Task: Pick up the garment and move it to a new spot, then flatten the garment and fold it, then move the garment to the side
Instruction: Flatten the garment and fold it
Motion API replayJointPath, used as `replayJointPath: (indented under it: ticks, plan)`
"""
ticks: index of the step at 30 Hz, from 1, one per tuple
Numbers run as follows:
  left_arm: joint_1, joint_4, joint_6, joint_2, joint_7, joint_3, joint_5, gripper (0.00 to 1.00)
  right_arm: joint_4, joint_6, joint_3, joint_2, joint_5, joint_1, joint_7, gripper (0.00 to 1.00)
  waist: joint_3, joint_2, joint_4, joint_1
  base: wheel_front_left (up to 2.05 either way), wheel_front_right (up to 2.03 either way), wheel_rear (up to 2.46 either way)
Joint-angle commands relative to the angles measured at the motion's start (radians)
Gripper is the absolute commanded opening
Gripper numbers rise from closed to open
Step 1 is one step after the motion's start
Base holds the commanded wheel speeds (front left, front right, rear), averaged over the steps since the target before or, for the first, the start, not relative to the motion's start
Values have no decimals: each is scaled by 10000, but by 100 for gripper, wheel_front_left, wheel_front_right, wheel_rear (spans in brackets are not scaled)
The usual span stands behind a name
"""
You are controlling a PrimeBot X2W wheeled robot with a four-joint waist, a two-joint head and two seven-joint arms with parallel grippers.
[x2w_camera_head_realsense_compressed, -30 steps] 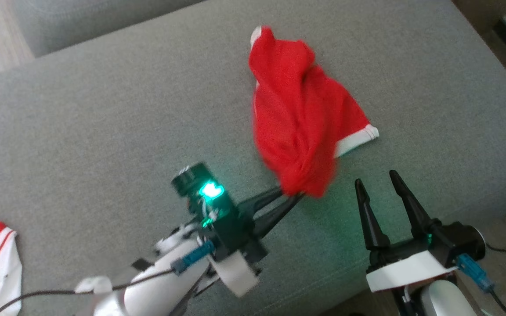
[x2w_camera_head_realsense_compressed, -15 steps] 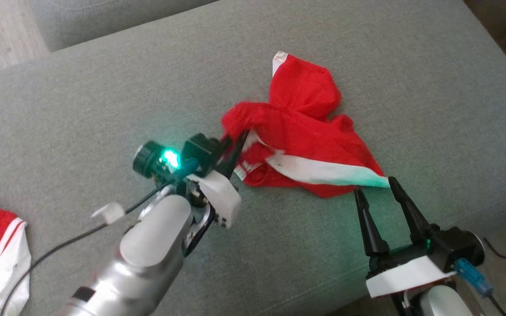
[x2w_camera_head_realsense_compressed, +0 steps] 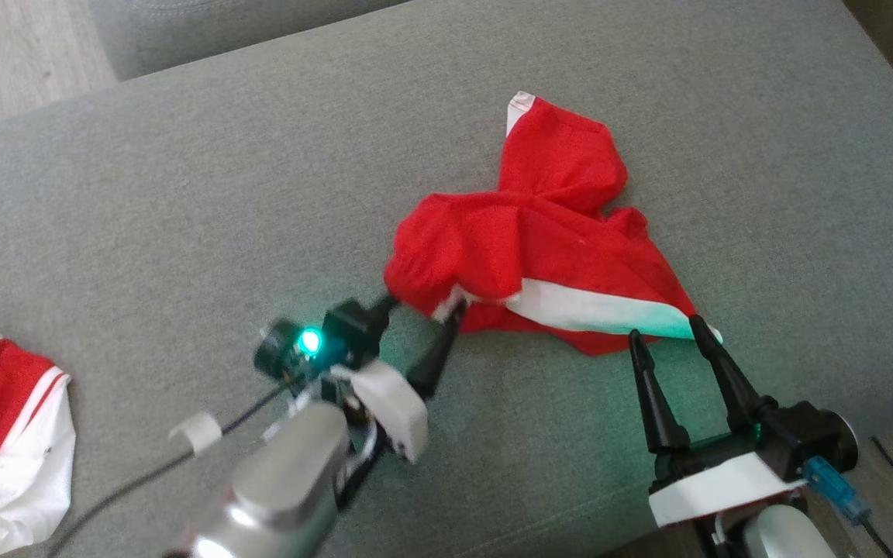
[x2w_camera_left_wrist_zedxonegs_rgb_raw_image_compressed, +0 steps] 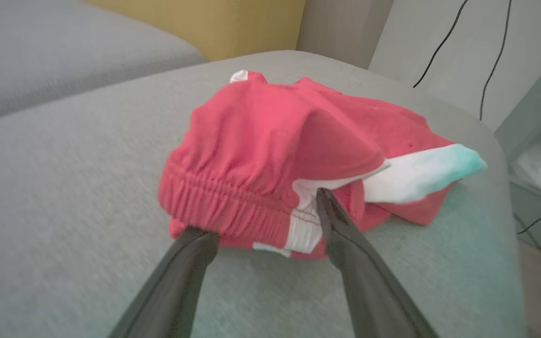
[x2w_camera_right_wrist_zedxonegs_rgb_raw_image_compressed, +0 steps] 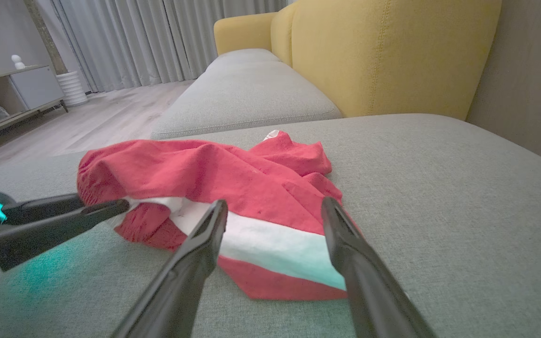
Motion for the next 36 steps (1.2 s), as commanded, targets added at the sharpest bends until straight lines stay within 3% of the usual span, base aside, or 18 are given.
replayJointPath:
  ticks: [1,9,10,11,12,13,14,21,26,31,36]
  plan:
    - [-83,-347,-58,-36,-136,280,-174,100,-257,67,167,-49,-22,-159,-24,100,-5,0,16,0,0,0,0]
    - [503,-1359,-308,-135,328,-273,-2417,100,-201,67,228,-49,-36,-242,-24,100,0,0,-54,0,0,0,0]
    - [505,-1462,-309,-107,345,-353,-2617,93,-203,67,240,-49,-39,-247,-24,100,-1,0,-81,0,0,0,0]
    - [502,-1537,-310,-52,372,-447,-2786,72,-205,67,249,-49,-44,-242,-24,100,0,0,-108,0,0,0,0]
    - [496,-1632,-310,10,344,-525,-2955,43,-210,67,242,-49,-46,-235,-24,100,6,0,-132,0,0,0,0]
    - [490,-1705,-311,84,256,-560,-3095,27,-217,67,231,-49,-41,-228,-24,100,7,0,-152,0,0,0,0]
    - [477,-1757,-311,158,203,-623,-3193,0,-224,67,220,-49,-40,-219,-24,100,0,0,-168,0,0,0,0]
    - [776,-2578,-313,947,226,-1453,-3977,0,-210,67,65,-49,-71,-26,-24,100,-199,0,-85,0,0,0,0]
    - [1256,-3528,-307,2050,-70,-1423,-4260,0,45,67,-114,-49,-28,235,-24,100,-438,0,204,0,0,0,0]
    - [1844,-4642,229,3428,-113,-1097,-4170,0,733,67,-469,-49,-86,528,-24,100,-542,0,679,0,0,0,0]
    - [2233,-5584,693,4264,36,-915,-4157,0,1243,67,-788,-49,-123,545,-24,100,-457,0,1110,0,0,0,0]
